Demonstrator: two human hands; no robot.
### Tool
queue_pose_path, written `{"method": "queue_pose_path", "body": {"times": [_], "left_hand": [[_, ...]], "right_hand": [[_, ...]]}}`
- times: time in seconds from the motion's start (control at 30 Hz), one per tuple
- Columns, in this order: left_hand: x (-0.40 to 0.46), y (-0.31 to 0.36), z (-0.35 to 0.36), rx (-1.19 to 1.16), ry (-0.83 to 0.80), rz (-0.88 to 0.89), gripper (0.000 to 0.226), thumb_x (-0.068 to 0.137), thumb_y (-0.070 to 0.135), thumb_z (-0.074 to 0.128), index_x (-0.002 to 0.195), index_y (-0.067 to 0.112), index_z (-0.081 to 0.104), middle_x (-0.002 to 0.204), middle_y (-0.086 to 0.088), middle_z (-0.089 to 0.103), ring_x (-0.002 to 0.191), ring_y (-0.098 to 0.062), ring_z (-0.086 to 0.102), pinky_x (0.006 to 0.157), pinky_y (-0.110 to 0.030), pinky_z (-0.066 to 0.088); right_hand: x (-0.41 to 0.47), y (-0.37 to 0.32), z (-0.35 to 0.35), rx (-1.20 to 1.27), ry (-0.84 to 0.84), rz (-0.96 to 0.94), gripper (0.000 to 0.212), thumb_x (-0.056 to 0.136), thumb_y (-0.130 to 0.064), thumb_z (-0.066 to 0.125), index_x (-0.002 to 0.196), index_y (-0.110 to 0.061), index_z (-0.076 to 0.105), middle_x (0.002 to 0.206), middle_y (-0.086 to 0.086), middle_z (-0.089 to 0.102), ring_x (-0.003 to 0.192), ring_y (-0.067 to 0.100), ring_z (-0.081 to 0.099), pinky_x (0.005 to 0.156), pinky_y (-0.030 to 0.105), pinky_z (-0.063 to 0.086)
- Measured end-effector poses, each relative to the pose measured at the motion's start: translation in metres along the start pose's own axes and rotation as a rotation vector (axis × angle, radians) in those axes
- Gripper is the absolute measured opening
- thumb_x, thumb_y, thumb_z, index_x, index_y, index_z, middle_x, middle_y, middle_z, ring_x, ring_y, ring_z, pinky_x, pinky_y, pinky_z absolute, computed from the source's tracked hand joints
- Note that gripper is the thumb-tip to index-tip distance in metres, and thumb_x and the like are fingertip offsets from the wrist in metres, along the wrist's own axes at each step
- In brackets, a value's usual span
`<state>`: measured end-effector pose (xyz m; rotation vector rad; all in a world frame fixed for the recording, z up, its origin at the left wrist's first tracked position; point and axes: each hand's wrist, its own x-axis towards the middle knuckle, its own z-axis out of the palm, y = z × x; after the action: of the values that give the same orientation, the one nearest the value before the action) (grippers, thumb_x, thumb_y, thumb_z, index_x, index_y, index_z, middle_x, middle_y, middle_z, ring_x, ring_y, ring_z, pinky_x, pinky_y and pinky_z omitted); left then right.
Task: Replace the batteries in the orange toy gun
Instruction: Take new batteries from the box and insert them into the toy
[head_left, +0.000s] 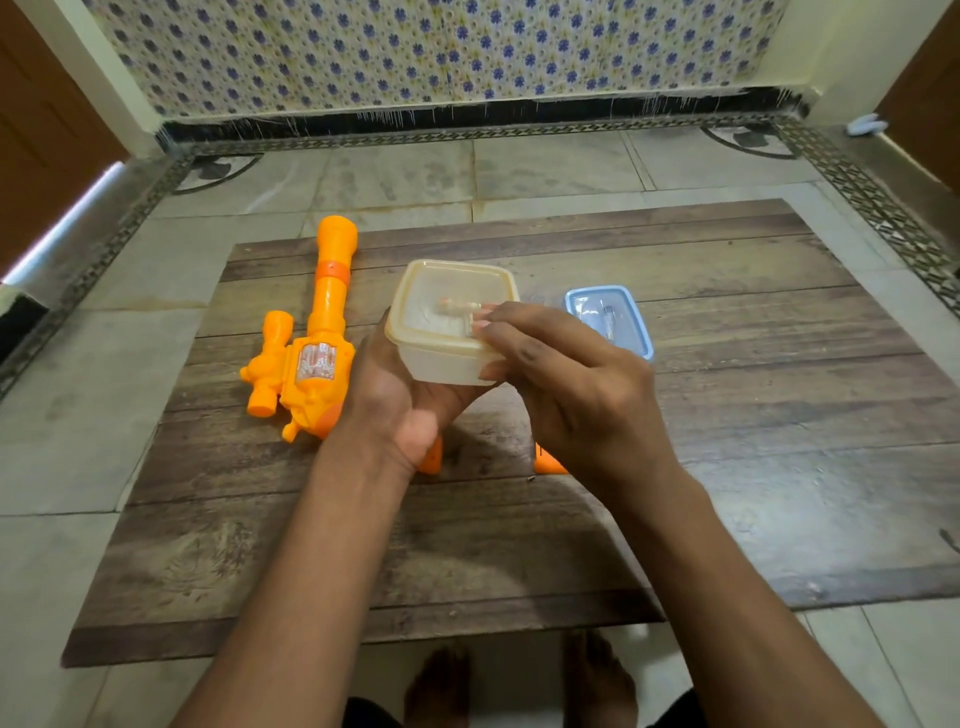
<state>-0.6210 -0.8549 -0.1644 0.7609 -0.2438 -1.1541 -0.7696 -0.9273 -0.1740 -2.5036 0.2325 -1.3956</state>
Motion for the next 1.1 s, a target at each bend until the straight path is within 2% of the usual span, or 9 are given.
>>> {"method": "queue_pose_path", "body": {"times": [0.13, 0.3, 0.4, 0.6, 0.7, 0.87, 0.93, 1.03, 1.1], "left_hand": [[0.001, 0.0, -0.004, 0.025, -0.021, -0.012, 0.04, 0.102, 0.027, 0.033, 0.106, 0.005, 0.065, 0.091, -0.015, 0.074, 0.077, -0.025, 0.073, 0.062, -0.035, 0.059], [-0.003, 0.003, -0.005, 0.012, -0.067, -0.037, 0.044, 0.102, 0.029, 0.033, 0.103, 0.006, 0.071, 0.094, -0.014, 0.073, 0.08, -0.025, 0.072, 0.063, -0.037, 0.059], [-0.005, 0.005, -0.007, 0.124, -0.044, -0.07, 0.055, 0.107, 0.034, 0.027, 0.1, 0.011, 0.077, 0.094, -0.011, 0.076, 0.08, -0.024, 0.073, 0.067, -0.041, 0.062], [-0.007, 0.003, -0.002, 0.257, 0.018, -0.074, 0.046, 0.108, 0.042, 0.03, 0.11, 0.014, 0.067, 0.095, -0.007, 0.078, 0.082, -0.023, 0.075, 0.07, -0.043, 0.062], [-0.005, 0.003, -0.002, 0.272, 0.037, -0.077, 0.041, 0.108, 0.038, 0.036, 0.108, 0.017, 0.071, 0.1, -0.007, 0.078, 0.09, -0.023, 0.075, 0.078, -0.044, 0.062], [-0.005, -0.002, -0.002, 0.324, 0.074, -0.127, 0.041, 0.11, 0.039, 0.034, 0.118, 0.017, 0.068, 0.104, -0.006, 0.078, 0.091, -0.021, 0.076, 0.074, -0.041, 0.064], [-0.006, -0.002, -0.001, 0.306, 0.071, -0.13, 0.044, 0.11, 0.037, 0.034, 0.112, 0.017, 0.073, 0.101, -0.006, 0.079, 0.087, -0.021, 0.076, 0.071, -0.04, 0.064], [-0.006, -0.003, 0.001, 0.242, 0.05, -0.093, 0.057, 0.11, 0.03, 0.033, 0.088, 0.018, 0.084, 0.094, -0.006, 0.079, 0.082, -0.022, 0.077, 0.069, -0.04, 0.063], [-0.005, -0.003, 0.003, 0.186, 0.062, -0.067, 0.05, 0.109, 0.03, 0.034, 0.099, 0.015, 0.08, 0.099, -0.01, 0.078, 0.086, -0.026, 0.075, 0.07, -0.043, 0.063]], "right_hand": [[0.002, 0.002, -0.002, 0.053, 0.001, 0.012, 0.02, 0.093, 0.007, 0.072, 0.113, 0.006, 0.075, 0.116, 0.017, 0.075, 0.113, 0.026, 0.072, 0.097, 0.033, 0.058], [0.006, 0.003, -0.006, 0.164, -0.02, 0.024, 0.016, 0.093, 0.005, 0.072, 0.109, 0.006, 0.076, 0.11, 0.016, 0.076, 0.111, 0.024, 0.073, 0.092, 0.034, 0.059], [0.006, 0.005, -0.012, 0.214, -0.025, 0.082, 0.016, 0.093, 0.0, 0.073, 0.108, 0.004, 0.077, 0.108, 0.014, 0.076, 0.106, 0.025, 0.074, 0.087, 0.035, 0.059], [0.005, -0.003, -0.01, 0.004, 0.161, 0.112, 0.013, 0.093, 0.003, 0.073, 0.105, 0.006, 0.077, 0.099, 0.014, 0.075, 0.089, 0.022, 0.072, 0.08, 0.019, 0.053], [0.005, 0.0, -0.01, -0.097, 0.326, 0.167, 0.007, 0.095, 0.0, 0.072, 0.096, 0.003, 0.078, 0.09, 0.01, 0.076, 0.08, 0.019, 0.072, 0.074, 0.024, 0.057], [0.007, 0.007, -0.01, -0.187, 0.475, 0.329, 0.008, 0.094, -0.006, 0.076, 0.091, 0.0, 0.079, 0.075, 0.005, 0.073, 0.061, 0.016, 0.063, 0.056, 0.029, 0.052], [0.009, 0.009, -0.012, -0.104, 0.525, 0.422, 0.011, 0.096, -0.008, 0.074, 0.09, 0.0, 0.078, 0.076, 0.004, 0.074, 0.063, 0.016, 0.067, 0.058, 0.034, 0.055], [0.01, 0.013, -0.018, 0.028, 0.595, 0.608, 0.019, 0.099, -0.011, 0.069, 0.084, -0.002, 0.075, 0.077, 0.001, 0.075, 0.068, 0.018, 0.072, 0.063, 0.045, 0.058], [0.009, 0.013, -0.019, 0.044, 0.625, 0.695, 0.019, 0.098, -0.011, 0.07, 0.082, -0.002, 0.074, 0.078, -0.001, 0.076, 0.072, 0.014, 0.075, 0.066, 0.045, 0.061]]}}
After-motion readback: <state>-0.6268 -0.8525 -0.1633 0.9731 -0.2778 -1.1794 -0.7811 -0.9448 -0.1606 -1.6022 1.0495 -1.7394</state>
